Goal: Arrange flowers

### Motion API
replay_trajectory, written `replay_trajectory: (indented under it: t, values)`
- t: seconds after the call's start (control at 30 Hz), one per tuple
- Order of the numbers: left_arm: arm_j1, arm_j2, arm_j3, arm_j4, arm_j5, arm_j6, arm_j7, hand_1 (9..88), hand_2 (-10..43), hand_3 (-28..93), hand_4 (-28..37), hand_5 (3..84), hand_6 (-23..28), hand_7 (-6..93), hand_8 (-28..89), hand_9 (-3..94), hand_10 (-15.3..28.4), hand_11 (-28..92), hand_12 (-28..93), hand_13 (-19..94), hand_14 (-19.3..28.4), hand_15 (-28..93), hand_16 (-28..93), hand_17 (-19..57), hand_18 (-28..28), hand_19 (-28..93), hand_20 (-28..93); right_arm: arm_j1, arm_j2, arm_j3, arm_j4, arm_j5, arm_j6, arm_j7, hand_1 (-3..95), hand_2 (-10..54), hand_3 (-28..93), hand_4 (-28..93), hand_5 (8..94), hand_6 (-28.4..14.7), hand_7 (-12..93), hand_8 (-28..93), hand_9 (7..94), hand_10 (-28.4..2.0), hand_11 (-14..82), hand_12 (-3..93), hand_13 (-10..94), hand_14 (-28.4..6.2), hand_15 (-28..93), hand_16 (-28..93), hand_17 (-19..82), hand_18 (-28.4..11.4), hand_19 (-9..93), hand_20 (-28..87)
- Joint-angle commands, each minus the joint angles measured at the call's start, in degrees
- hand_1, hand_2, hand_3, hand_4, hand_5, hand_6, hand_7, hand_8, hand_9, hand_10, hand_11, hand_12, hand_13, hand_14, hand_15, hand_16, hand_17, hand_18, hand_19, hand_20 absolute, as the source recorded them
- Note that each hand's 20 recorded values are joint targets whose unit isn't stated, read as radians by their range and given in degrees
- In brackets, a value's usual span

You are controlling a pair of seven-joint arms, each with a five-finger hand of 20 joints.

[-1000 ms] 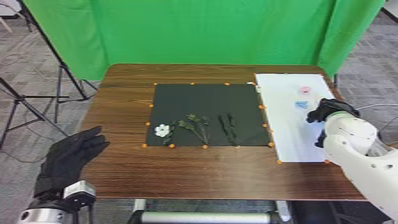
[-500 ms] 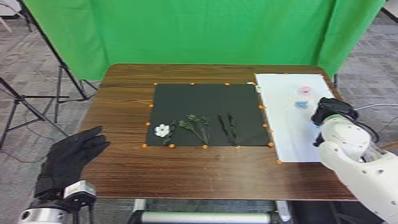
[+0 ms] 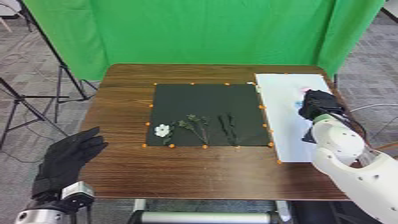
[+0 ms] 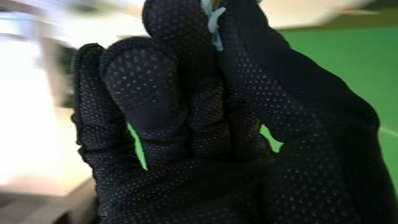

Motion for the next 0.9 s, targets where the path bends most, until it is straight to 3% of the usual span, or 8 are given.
replay_trajectory:
  t: [0.03, 0.3, 0.5, 0.67, 0.77, 0.9]
  values:
    - [1.33, -0.58, -0.77, -0.85, 0.42, 0.13, -0.84, 28.2, 7.7, 80, -16.1, 50.9, 16.2, 15.1, -9, 42.5, 23.8, 41, 8, 31, 28.4, 65, -15, -10.0, 21.8, 61, 11, 12.34, -5.84, -9.95, -5.95, 3.27, -0.66, -6.03, 56.7, -9.5, 75, -28, 76.6, -0.8, 31, 1, 87.2, -7.7, 27.7, 36.8, 78, -5.7, 61, 29, 32, -22.0, 86, 9]
    - [0.95, -0.59, -0.95, -0.96, 0.8, -0.03, -1.75, 28.2, 7.8, 80, -16.1, 50.9, 16.2, 15.1, -9, 42.5, 23.9, 41, 8, 31, 28.4, 65, -15, -10.0, 21.8, 61, 11, 18.92, -17.31, -18.87, -3.37, 2.03, -3.84, -9.91, 56.5, -9.5, 75, -28, 76.7, -0.8, 31, 1, 87.1, -7.7, 27.8, 36.9, 78, -5.8, 61, 29, 32, -21.6, 87, 9]
    - [-0.09, -0.93, -1.31, -0.73, 1.14, -0.48, -2.77, 28.3, 7.8, 80, -16.1, 50.9, 16.2, 15.0, -9, 42.5, 23.8, 41, 8, 31, 28.4, 65, -15, -10.0, 21.8, 61, 11, 19.67, -26.3, -20.81, 2.73, -1.38, -5.76, -12.05, 55.9, -9.5, 76, -28, 76.5, -0.5, 31, 1, 87.0, -7.5, 28.0, 36.9, 78, -5.7, 62, 29, 32, -21.2, 86, 9]
    - [-1.98, -0.98, -1.11, -0.05, 1.63, -1.65, -4.17, 28.2, 7.8, 80, -16.1, 50.9, 16.2, 15.1, -9, 42.5, 23.8, 41, 8, 31, 28.4, 65, -15, -10.0, 21.8, 61, 11, 18.84, -32.84, -20.32, 7.81, -4.49, -6.02, -11.58, 55.3, -9.5, 76, -28, 76.1, -0.2, 32, 1, 86.8, -7.0, 28.0, 37.1, 77, -5.6, 62, 29, 31, -20.9, 86, 9]
    - [-3.21, -0.32, -0.26, 0.42, 1.19, -1.63, -3.88, 28.2, 7.8, 80, -16.0, 50.9, 16.2, 15.1, -9, 42.4, 23.8, 41, 8, 31, 28.4, 65, -15, -10.0, 21.8, 61, 11, 17.8, -35.61, -19.38, 9.97, -5.61, -6.21, -11.39, 55.2, -9.5, 76, -28, 75.9, -0.1, 32, 0, 86.8, -7.0, 28.0, 36.9, 77, -5.7, 62, 29, 31, -20.7, 86, 9]
    - [-5.03, -0.38, 0.51, 1.01, 1.66, -2.37, -4.41, 28.1, 7.8, 80, -15.9, 50.9, 16.2, 15.0, -9, 42.5, 23.8, 41, 8, 31, 28.4, 65, -15, -10.0, 21.8, 61, 11, 17.16, -37.94, -18.65, 12.13, -6.56, -6.08, -10.61, 55.0, -9.5, 76, -28, 75.8, -0.1, 33, 0, 86.7, -6.9, 28.3, 36.9, 77, -5.5, 62, 29, 31, -20.7, 86, 9]
